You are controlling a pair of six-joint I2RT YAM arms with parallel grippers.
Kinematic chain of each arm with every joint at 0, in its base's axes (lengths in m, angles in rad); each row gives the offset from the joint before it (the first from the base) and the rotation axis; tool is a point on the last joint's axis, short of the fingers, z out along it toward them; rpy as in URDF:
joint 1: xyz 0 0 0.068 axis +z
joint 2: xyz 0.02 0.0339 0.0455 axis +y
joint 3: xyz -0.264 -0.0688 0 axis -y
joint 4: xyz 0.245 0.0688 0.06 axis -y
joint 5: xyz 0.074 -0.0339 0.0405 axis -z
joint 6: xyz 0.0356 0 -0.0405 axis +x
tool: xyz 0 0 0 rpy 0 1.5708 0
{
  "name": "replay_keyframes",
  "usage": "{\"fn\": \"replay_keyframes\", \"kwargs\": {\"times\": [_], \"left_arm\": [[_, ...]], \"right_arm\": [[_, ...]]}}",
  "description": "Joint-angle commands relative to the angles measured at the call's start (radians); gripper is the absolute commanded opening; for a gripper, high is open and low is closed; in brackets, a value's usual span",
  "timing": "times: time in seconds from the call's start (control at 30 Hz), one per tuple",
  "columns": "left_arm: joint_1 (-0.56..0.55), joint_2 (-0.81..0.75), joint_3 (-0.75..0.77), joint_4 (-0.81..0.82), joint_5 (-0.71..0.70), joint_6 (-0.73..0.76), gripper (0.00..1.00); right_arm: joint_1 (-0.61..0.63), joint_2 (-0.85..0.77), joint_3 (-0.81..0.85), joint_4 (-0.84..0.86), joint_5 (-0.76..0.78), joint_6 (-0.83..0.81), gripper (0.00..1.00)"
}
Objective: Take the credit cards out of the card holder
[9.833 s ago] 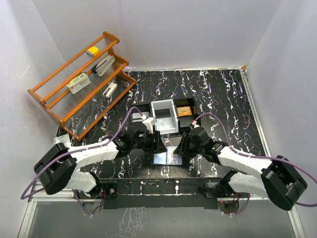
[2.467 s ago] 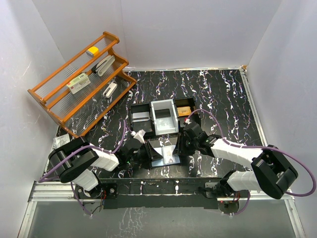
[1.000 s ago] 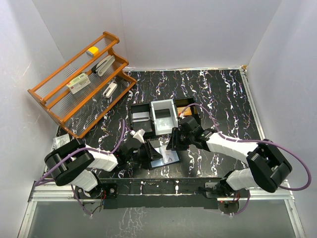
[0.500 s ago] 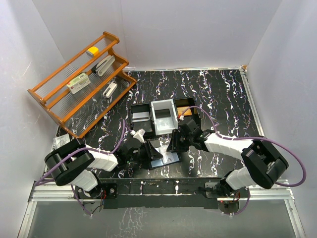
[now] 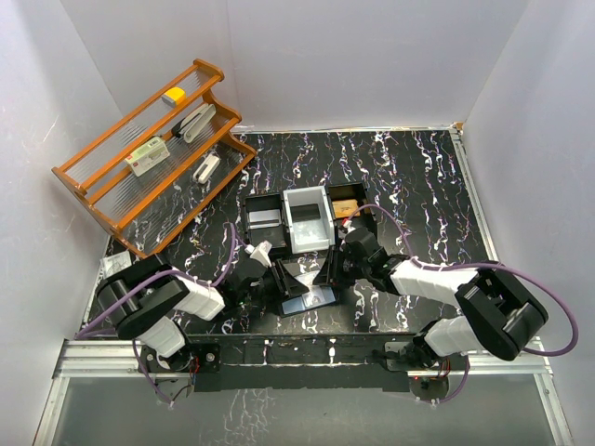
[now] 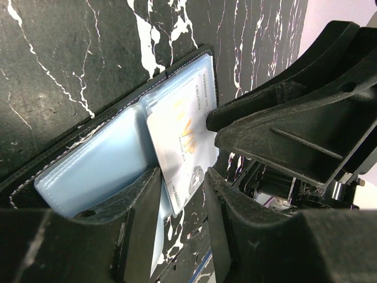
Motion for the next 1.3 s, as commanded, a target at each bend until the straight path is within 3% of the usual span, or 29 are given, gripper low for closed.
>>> {"fn": "replay_keyframes", "kwargs": {"times": [0.0,0.43,0.87,1.27], "left_arm": [[-0.006,0.049,-0.005,0.028,-0.03,-0.007,0.34],[-0.007,0.051,0.036,-0.027,-0.076,-0.004,0.27],[-0.006,0.005,0.103,-0.235,-0.074,0.129,0.01],[-0.007,-0.089,0.051,-0.281,-0.076,0.172,0.0]], "right_arm": [[0.013,0.025,-0.069,-0.043,-0.033,0.005,0.26],[0.015,0.019,-0.104,-0.023,-0.071,0.005,0.24],[0.015,-0.03,-0.115,-0.032,-0.095,0.002,0.24],[0.014,-0.028,-0.1,-0.09,-0.003,0.004,0.25]]}}
